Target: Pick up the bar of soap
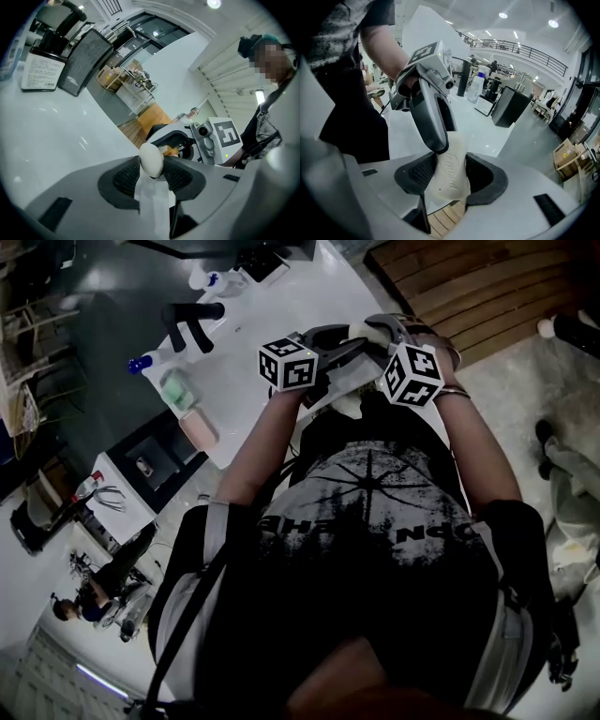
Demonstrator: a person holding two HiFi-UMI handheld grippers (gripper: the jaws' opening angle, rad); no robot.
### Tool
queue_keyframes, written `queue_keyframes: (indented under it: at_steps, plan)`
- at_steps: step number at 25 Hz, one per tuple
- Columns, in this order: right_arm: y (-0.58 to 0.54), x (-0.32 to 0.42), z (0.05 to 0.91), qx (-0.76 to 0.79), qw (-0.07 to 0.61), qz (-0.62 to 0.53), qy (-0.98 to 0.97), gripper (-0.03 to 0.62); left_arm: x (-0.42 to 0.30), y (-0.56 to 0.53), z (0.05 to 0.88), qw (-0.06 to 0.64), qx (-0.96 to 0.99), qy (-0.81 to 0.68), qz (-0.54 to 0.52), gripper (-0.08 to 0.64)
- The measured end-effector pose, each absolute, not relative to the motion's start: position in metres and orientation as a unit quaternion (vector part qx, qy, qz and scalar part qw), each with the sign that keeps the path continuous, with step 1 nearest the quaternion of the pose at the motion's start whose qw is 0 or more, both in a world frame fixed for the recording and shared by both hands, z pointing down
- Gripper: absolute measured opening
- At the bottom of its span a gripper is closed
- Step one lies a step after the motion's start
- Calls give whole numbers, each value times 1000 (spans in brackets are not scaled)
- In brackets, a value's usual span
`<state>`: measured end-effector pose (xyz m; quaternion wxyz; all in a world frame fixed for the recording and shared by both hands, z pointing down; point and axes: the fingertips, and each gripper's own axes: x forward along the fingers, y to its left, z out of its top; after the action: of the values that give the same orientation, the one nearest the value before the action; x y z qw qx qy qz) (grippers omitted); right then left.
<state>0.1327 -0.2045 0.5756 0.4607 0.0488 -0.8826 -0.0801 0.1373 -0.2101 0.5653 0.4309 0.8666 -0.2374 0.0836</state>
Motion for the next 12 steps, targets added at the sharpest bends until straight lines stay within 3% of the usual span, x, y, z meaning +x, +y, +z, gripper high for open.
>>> queue_keyframes:
  at_steps: [12]
  plan:
    - [-211,136,591,28,473,-60,-878,210,139,-217,583,460,852,-239,80,166]
